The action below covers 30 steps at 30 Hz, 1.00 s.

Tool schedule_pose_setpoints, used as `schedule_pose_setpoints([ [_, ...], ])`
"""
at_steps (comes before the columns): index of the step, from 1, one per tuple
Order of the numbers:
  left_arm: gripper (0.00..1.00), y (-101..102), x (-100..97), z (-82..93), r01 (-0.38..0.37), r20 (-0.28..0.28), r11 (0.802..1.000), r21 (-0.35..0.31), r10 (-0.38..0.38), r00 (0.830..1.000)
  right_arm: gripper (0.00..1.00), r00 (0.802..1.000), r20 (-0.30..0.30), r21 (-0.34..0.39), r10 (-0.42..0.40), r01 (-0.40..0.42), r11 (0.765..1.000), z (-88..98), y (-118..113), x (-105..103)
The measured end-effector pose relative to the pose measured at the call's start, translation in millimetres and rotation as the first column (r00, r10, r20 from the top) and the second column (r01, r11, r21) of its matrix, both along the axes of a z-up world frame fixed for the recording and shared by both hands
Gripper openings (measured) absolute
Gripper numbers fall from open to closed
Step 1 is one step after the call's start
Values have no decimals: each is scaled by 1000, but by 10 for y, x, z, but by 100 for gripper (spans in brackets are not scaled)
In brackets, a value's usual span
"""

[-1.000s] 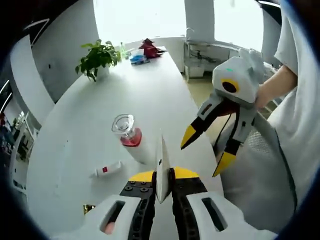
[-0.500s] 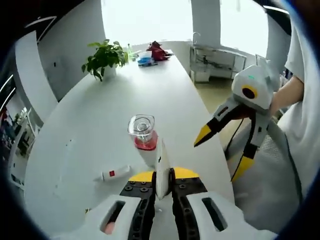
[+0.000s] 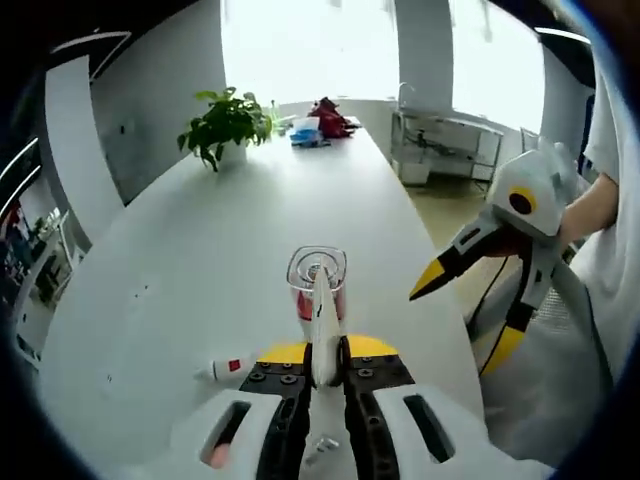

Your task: Arrange the skincare products in the storage area until every visible bottle or jar stands upright without overlapping.

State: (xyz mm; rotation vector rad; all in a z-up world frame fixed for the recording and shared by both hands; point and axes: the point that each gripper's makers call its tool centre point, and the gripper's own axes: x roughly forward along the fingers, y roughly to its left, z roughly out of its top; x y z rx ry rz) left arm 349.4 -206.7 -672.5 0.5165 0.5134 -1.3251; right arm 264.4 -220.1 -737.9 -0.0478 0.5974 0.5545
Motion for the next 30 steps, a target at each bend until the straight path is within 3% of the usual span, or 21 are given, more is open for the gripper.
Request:
schedule_pose_setpoints([
  [7, 7, -20, 120, 0, -16, 4, 996, -84, 16, 1000, 70, 1000, 1, -32, 21, -21, 999, -23, 27, -10],
  [14, 7, 9, 102, -136, -12, -5, 995, -99, 12, 1000, 71, 1000, 0, -27, 12, -12, 1000, -31, 13, 2],
  [18, 7, -31, 123, -91, -20, -10, 986, -166, 19, 1000, 71, 1000, 0, -32, 17, -17, 999, -40, 23, 1],
  [30, 8, 24, 190, -93, -9, -36, 980, -198, 2, 999, 71, 1000, -4, -38, 17, -17, 999, -55, 18, -1],
])
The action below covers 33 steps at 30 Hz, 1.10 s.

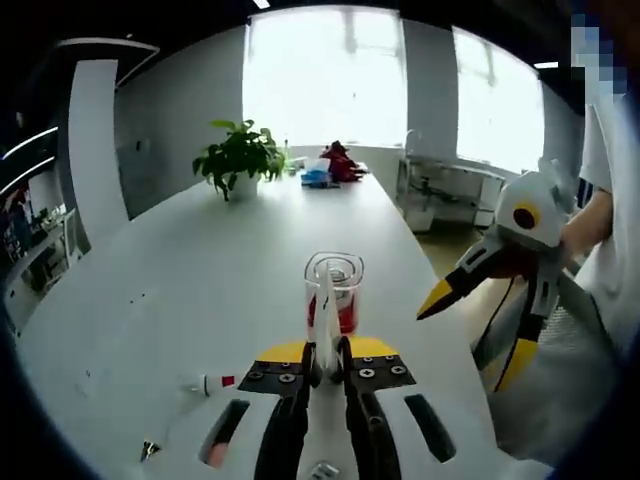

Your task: Arrange the skincare products in the storage area until every visible bottle or jar stands upright without overlapping.

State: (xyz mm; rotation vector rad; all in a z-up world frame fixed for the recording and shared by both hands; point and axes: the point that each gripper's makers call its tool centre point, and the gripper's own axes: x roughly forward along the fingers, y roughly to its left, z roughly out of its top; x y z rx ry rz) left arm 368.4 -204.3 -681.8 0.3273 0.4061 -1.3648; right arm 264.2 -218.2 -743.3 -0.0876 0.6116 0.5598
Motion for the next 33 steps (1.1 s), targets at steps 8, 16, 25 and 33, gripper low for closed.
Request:
schedule_pose_setpoints([
  [8, 10, 24, 6, -23, -4, -8, 1000, 11, 4, 1000, 72, 1000, -1, 2, -2, 2, 1000, 2, -2, 0],
  [16, 12, 2, -16, -32, -1, -9, 1000, 14, 1, 1000, 72, 1000, -3, 0, -6, 6, 1000, 1, -13, 1],
  [25, 11, 21, -26, -147, 3, -22, 999, 50, -2, 1000, 72, 1000, 0, -6, -9, 9, 1000, 1, -24, 1],
  [33, 10, -27, -34, -134, -3, -24, 1000, 16, 3, 1000, 72, 1000, -3, -7, -7, 7, 1000, -6, -20, -1],
])
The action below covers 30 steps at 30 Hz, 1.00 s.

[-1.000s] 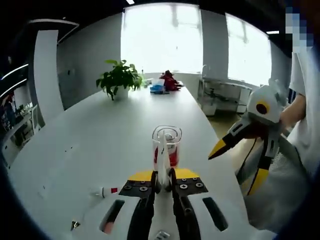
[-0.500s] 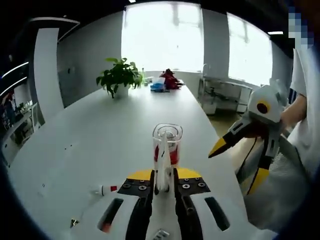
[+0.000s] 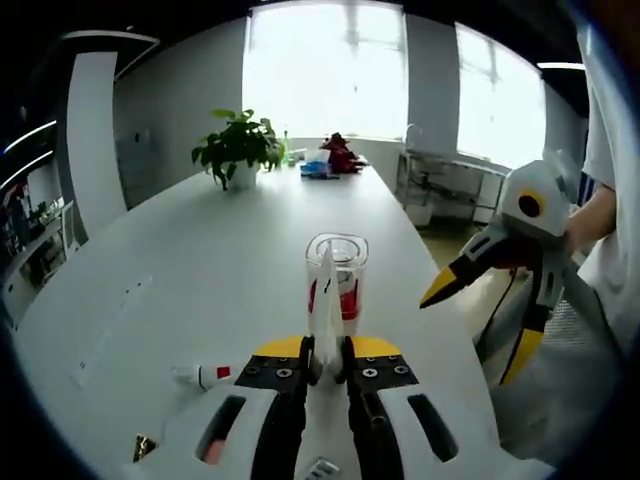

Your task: Arrange the skincare products in the storage area until every visible bottle or jar stands upright without overlapping.

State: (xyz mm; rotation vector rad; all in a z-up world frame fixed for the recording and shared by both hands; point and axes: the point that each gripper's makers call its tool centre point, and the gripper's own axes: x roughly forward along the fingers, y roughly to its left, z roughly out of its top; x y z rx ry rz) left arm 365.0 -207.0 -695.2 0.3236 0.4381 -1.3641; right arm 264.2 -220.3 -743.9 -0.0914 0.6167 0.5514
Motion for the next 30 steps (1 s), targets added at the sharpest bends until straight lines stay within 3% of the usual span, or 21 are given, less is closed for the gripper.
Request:
schedule_pose_setpoints([
  [14, 12, 11, 47, -12, -17, -25, 1000, -8, 17, 1000, 72, 1000, 0, -3, -3, 3, 1000, 0, -3, 3],
  [19, 19, 40, 63, 39, -43, -42, 999, -28, 42, 998, 71, 1000, 2, -5, -8, 8, 1000, 2, -18, 9],
  [24, 26, 129, 46, 39, -70, -42, 997, -7, 70, 997, 71, 1000, 3, -18, 3, -3, 1000, -6, -1, 6],
  [30, 36, 320, 50, 71, -150, -116, 988, -39, 145, 983, 68, 1000, -4, -21, 2, -2, 1000, -11, -7, -8],
])
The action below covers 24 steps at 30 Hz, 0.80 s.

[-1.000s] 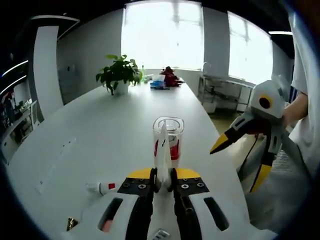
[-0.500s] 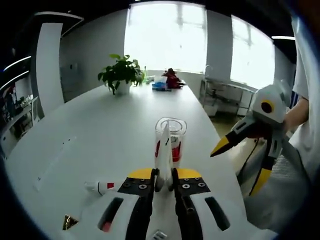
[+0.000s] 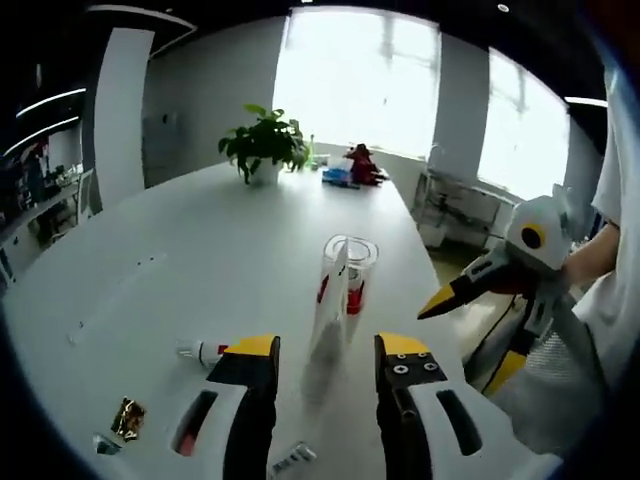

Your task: Arrange the skincare products in the storage area until every visible bottle or jar stands upright without overlapping.

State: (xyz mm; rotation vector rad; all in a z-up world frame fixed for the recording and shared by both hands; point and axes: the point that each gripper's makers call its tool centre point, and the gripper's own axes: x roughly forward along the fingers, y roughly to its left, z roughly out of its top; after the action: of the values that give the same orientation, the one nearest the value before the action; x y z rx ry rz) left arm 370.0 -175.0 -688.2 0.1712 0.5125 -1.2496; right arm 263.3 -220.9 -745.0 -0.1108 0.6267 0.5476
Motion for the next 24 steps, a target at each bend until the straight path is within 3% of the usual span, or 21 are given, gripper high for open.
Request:
schedule_pose_setpoints([
  [10, 52, 398, -52, 46, -136, -42, 990, -19, 136, 990, 70, 999, -29, -26, 20, -21, 999, -57, 31, -28],
  [15, 73, 661, -3, 39, -247, -43, 969, -11, 247, 968, 72, 999, -37, -23, 30, -31, 999, -73, 49, -31],
  [24, 72, 1153, -200, 44, -366, -78, 931, -18, 363, 928, 73, 997, -54, -17, 47, -48, 999, -111, 74, -43],
])
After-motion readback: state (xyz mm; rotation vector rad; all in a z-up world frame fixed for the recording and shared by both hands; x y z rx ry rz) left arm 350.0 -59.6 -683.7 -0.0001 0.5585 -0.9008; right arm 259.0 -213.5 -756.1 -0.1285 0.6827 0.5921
